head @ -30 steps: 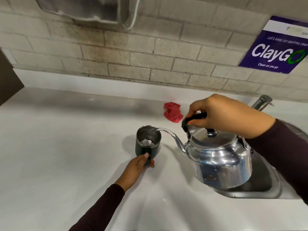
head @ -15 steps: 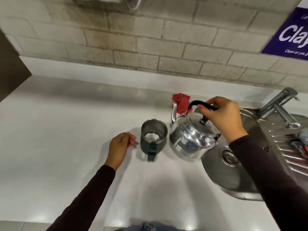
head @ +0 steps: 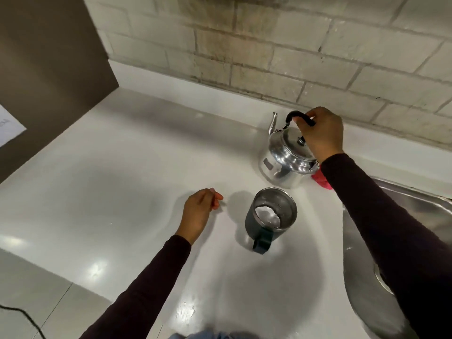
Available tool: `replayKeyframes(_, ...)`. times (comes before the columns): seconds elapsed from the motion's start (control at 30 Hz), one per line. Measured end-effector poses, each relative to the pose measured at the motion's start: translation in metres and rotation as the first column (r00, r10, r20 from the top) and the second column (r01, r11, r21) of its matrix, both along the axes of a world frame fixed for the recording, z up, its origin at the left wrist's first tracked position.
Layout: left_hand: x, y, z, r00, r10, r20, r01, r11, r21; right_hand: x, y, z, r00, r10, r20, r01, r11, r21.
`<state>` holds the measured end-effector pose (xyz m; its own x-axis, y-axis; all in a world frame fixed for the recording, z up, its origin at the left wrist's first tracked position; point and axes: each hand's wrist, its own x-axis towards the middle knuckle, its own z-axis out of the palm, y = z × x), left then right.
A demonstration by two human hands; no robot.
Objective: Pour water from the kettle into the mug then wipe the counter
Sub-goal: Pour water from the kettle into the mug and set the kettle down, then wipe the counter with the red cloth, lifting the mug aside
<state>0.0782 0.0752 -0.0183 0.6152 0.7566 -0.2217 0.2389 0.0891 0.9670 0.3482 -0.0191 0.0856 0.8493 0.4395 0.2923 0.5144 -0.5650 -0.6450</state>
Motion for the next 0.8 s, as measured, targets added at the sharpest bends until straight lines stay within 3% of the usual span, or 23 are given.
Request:
replayKeyframes(0.27,-0.01,0.003,-0.011,0.997,0.069,-0.02,-0.07,0.997,-0.041,-0.02,0.037,-0.018,0.997,0.039,0.069,-0.03,0.991,-0.129)
replayKeyframes(0.5,-0.004,0.0,0.02,0.999,0.015,0.033,-0.013,0.998,-0.066,-0.036,0.019,-0.027,0.97,0.229,-0.088,-0.236,0.968,-0.089)
replayKeyframes(0.63,0.017,0.001,0.073,0.989,-0.109,0.103,0.104,0.993,0.051,-0.046,-0.033,-0.022,0.991,0.092,-0.092,-0.082,0.991,0.102)
replayKeyframes(0.8,0.068,-0.04,0.139,0.914,-0.344,0.214,0.323,0.938,0.127,-0.062,-0.106,-0.033,0.973,-0.088,-0.214,0.128,0.975,0.182)
